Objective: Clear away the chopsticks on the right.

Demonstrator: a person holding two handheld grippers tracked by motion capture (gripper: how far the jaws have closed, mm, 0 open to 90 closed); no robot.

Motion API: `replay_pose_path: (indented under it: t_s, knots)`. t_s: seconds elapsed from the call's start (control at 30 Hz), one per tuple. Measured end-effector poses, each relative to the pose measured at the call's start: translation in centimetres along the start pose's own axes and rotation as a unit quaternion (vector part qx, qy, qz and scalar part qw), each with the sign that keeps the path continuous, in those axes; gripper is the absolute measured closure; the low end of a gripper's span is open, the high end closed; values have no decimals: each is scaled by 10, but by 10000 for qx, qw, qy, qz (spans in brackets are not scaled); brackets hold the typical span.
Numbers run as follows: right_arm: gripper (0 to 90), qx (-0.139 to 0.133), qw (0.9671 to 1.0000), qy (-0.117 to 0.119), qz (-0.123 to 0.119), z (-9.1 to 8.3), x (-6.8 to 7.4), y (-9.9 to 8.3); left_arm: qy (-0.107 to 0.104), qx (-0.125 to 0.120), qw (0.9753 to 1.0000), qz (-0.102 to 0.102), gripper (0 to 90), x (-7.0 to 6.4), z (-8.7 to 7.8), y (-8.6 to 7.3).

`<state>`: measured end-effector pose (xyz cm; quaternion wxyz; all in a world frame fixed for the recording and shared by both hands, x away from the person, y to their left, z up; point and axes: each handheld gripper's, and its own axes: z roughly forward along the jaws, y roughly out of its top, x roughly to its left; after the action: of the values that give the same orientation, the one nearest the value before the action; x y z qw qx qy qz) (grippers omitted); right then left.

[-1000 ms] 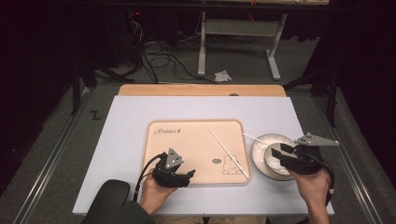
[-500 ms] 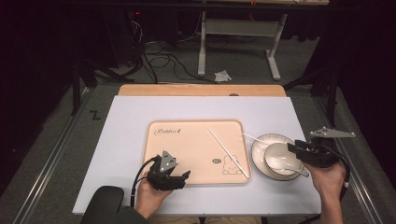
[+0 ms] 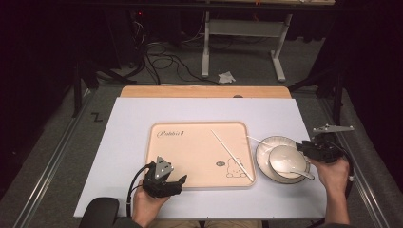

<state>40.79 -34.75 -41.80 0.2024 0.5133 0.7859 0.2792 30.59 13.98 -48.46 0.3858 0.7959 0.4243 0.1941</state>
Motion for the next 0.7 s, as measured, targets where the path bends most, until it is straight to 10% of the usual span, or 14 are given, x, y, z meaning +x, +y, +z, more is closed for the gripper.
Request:
replay_pose_path:
  t_s: [0.7]
  knots:
    - [720,363,9991,138,181,4,-18,-17,-95,22,9999,108,291,-3,5,2]
